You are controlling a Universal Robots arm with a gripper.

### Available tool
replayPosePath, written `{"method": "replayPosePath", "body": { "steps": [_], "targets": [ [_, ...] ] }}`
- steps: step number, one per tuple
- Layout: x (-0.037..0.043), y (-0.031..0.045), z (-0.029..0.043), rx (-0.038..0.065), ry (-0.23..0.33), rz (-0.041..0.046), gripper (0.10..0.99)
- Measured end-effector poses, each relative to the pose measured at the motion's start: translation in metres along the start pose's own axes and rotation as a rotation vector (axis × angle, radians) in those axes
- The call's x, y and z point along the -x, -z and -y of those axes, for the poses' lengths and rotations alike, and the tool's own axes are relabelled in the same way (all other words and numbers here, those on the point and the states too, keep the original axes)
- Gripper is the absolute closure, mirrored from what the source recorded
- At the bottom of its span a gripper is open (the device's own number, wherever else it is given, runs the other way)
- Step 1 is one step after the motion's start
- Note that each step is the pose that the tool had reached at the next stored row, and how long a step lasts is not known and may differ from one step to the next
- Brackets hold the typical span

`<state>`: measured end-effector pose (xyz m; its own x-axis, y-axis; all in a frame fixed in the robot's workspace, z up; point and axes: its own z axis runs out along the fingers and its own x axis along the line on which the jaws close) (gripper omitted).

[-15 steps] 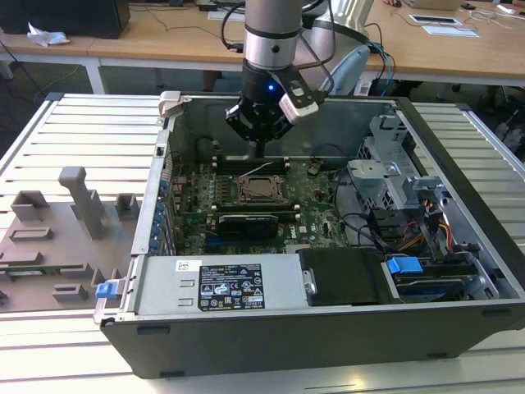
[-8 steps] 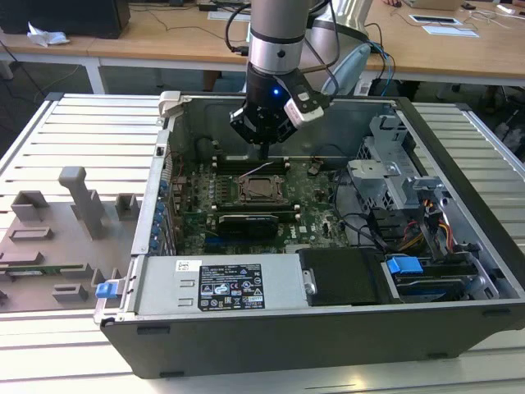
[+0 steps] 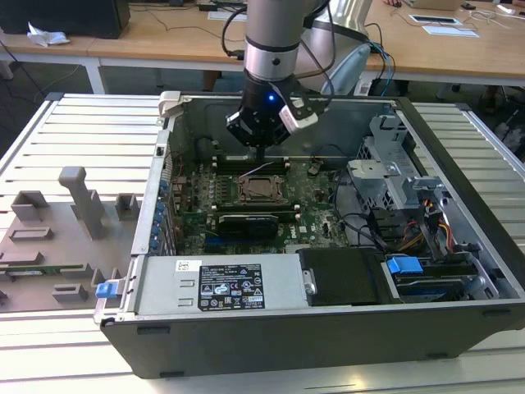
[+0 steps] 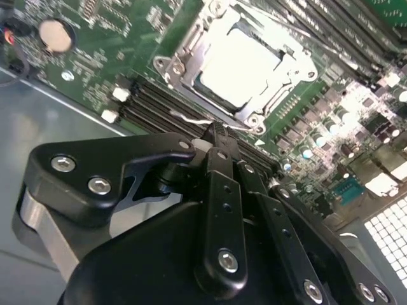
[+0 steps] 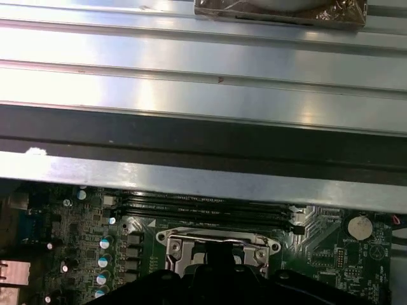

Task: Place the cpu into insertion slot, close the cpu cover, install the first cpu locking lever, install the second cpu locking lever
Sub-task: 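Install the first cpu locking lever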

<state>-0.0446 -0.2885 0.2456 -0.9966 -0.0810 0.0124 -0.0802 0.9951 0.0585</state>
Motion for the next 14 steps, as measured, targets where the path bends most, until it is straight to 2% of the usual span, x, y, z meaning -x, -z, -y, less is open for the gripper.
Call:
{"method": "replayPosePath", "body": {
  "steps": [4, 10, 14],
  "targets": [
    [-0.0057, -0.0050, 0.0002, 0.010, 0.000, 0.0009, 0.980],
    [-0.0060, -0.0184, 0.0005, 0.013, 0.000, 0.0010, 0.980],
    [-0.0060, -0.0243, -0.0035, 0.018, 0.001, 0.0015, 0.980]
  ]
}}
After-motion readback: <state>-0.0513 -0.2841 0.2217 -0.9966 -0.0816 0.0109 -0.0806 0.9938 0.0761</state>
